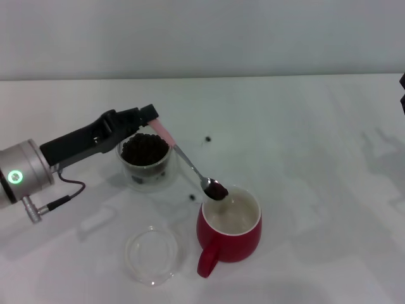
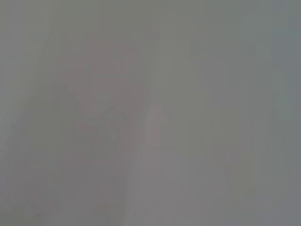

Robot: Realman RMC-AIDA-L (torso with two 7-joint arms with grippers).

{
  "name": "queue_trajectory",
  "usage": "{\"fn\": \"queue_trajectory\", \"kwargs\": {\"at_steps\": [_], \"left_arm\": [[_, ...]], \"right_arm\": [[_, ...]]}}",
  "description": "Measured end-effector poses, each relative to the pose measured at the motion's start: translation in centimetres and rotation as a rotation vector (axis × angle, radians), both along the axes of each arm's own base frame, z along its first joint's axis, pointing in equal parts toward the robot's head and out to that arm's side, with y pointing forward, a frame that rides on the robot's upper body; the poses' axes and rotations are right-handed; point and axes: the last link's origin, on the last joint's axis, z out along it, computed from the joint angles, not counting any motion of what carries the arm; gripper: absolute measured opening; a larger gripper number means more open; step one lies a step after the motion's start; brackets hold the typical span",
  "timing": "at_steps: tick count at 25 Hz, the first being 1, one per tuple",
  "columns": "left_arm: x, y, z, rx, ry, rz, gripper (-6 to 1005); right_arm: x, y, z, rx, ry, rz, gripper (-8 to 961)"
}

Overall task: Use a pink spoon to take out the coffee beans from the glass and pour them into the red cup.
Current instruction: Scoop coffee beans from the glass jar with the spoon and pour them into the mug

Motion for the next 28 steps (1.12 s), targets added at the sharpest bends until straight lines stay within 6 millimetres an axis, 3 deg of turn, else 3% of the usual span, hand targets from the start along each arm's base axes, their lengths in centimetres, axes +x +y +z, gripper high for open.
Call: {"fn": "queue_trajectory", "kwargs": {"at_steps": [11, 28], "left_arm": [[1.7, 0.2, -0.5, -0.017, 0.097, -0.155, 127], [6.7, 2.2, -0.5, 0.011, 0.361, -0.522, 127]], "right_arm": [[0.0, -0.1, -0.2, -0.005, 0.007, -0.006, 344], [0.1, 0.0, -0.2, -0.001, 0.011, -0.013, 349]]}}
